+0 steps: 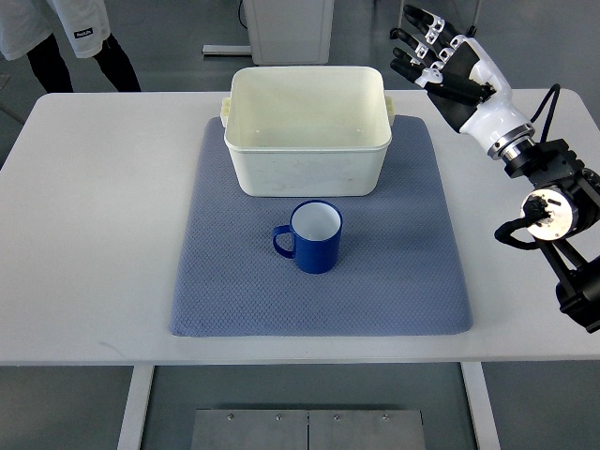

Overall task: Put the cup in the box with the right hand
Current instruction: 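Swing the right hand over the mat toward the blue mug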

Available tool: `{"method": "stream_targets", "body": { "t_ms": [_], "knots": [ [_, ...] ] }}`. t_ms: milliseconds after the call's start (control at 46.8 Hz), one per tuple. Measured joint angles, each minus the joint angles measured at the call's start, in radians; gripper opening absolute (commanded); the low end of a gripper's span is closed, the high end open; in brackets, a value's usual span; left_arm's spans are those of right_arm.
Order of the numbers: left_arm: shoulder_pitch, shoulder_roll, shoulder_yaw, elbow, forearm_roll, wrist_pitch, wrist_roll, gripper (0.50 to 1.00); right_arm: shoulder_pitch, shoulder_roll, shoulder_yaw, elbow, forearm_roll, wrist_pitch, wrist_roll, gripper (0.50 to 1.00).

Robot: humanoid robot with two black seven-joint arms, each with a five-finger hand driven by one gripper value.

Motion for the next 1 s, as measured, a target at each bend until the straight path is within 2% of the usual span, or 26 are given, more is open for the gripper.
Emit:
{"method": "stream_targets", "body": {
  "t_ms": [385, 1004],
  "knots": [
    [0.0, 0.0, 0.0, 0.0, 0.0, 0.0, 0.0, 1.0, -0.001, -0.013, -0.075, 0.063, -0.104, 0.054, 0.003, 1.0],
    [0.0, 0.0, 0.0, 0.0, 0.0, 0.0, 0.0, 1.0, -0.001, -0.012, -0.201, 0.078, -0.215, 0.062, 0.019, 1.0]
  ]
}}
